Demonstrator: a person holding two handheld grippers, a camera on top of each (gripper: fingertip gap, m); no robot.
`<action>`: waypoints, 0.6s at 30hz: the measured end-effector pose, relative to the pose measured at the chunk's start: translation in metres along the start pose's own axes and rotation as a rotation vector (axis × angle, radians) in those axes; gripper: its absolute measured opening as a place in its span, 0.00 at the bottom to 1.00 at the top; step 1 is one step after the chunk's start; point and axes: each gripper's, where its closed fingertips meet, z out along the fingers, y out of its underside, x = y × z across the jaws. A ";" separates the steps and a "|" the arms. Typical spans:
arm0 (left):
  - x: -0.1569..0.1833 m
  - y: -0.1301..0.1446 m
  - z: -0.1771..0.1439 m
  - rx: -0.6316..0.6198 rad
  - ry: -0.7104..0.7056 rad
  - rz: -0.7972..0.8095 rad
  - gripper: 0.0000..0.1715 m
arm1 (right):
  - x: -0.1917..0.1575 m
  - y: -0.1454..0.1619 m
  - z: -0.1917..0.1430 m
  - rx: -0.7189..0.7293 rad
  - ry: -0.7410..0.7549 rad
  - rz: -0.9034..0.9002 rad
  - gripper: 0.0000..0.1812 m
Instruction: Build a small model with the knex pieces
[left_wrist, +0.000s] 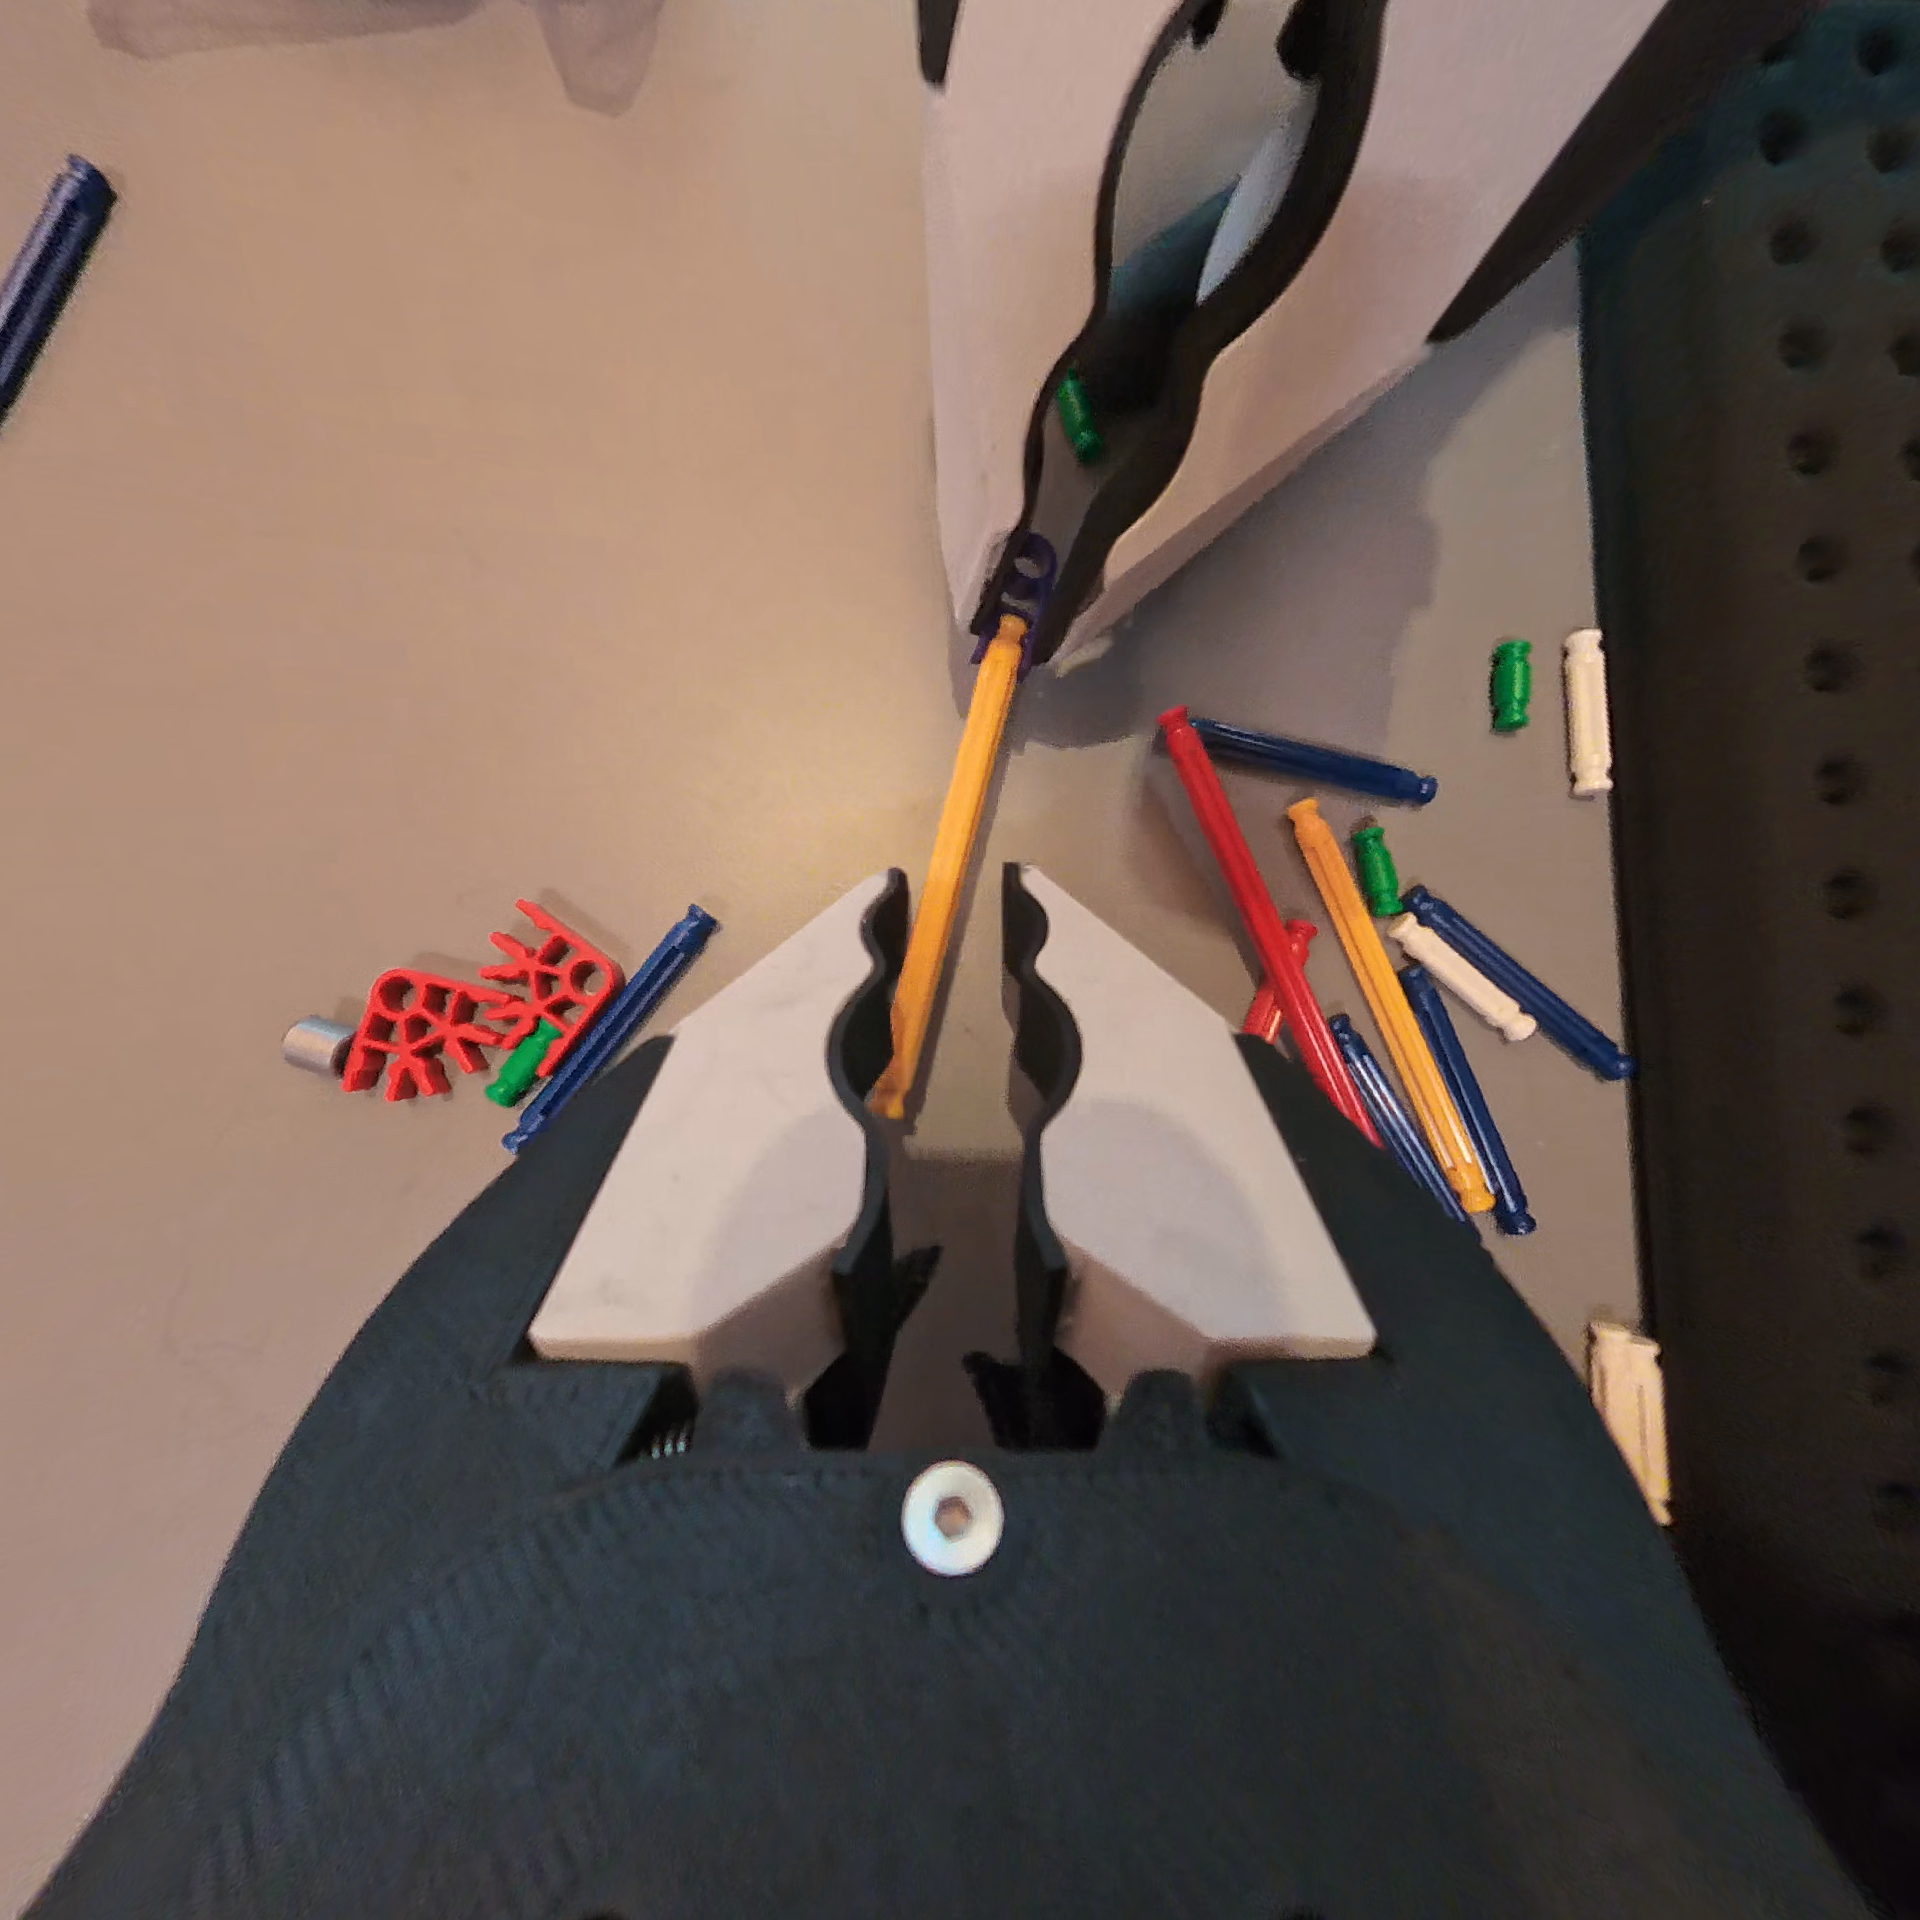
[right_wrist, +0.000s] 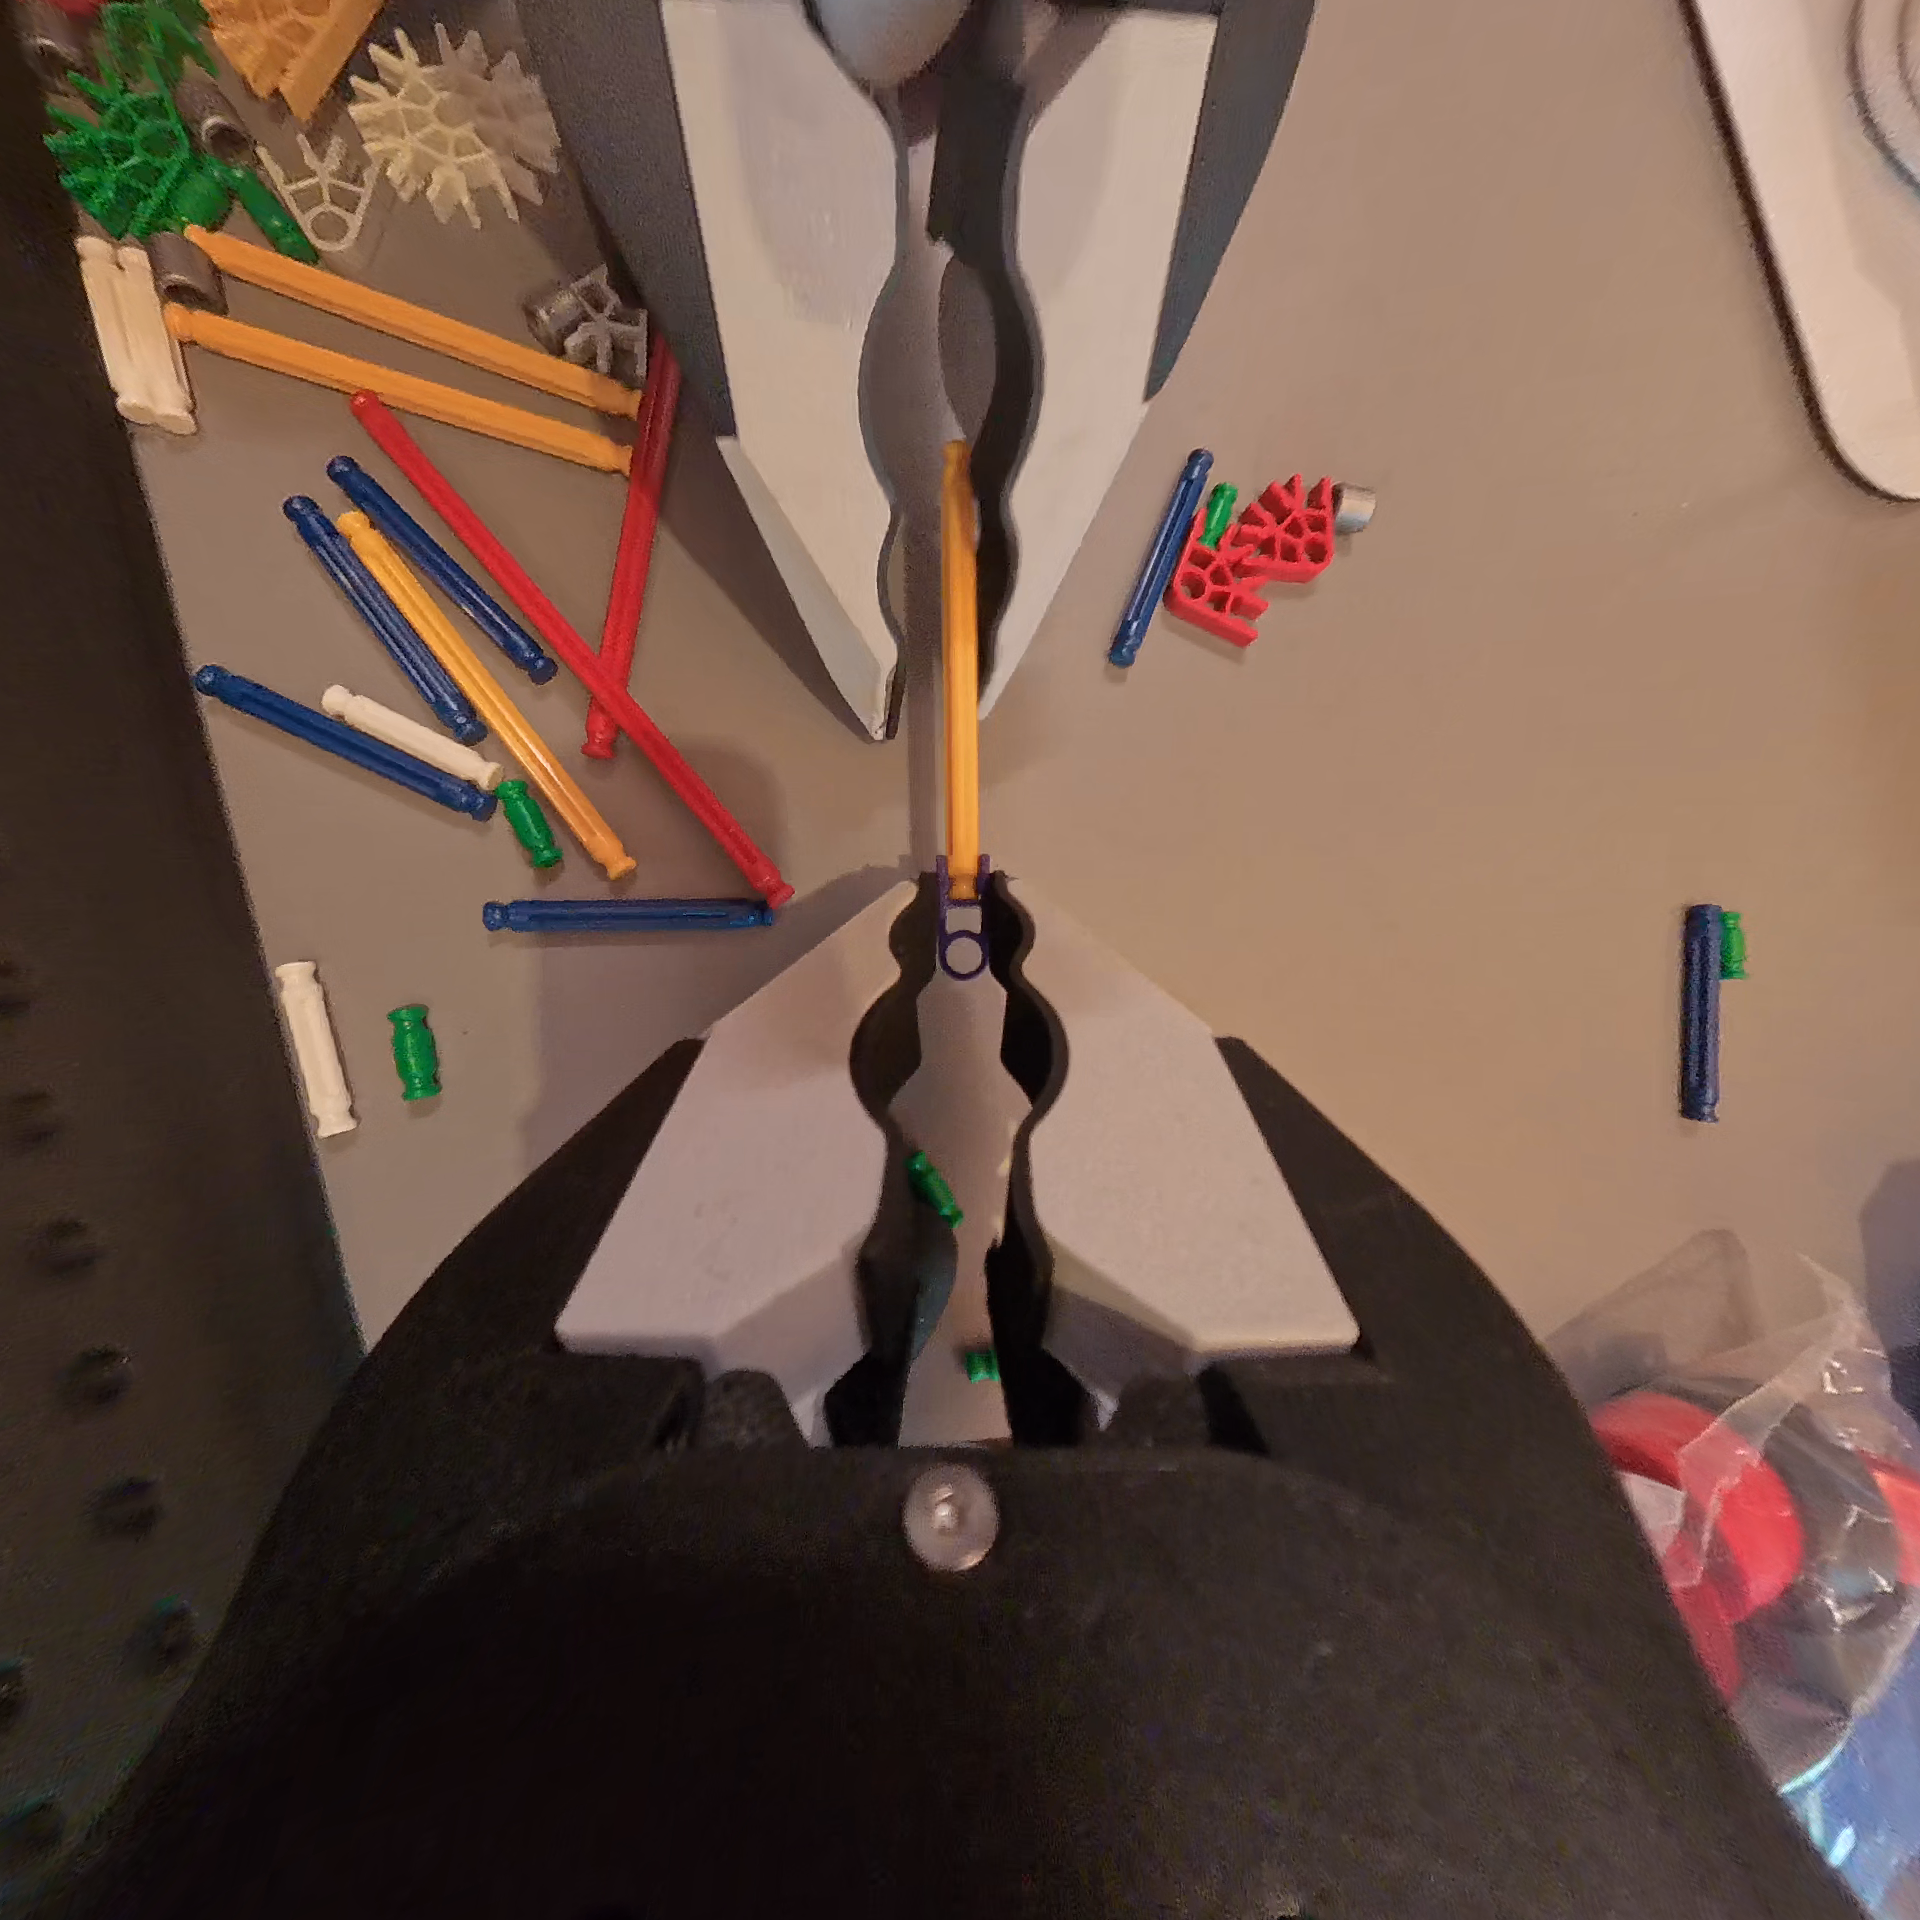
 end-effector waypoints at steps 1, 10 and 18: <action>0.001 0.001 0.002 -0.013 0.005 0.006 0.08 | 0.000 -0.001 -0.001 -0.001 -0.001 -0.007 0.03; -0.005 0.000 0.006 -0.008 -0.063 0.031 0.01 | 0.007 0.005 0.004 0.012 -0.051 0.045 0.03; -0.003 0.000 0.006 -0.005 -0.086 0.048 0.01 | 0.005 0.005 0.004 0.061 -0.087 0.130 0.05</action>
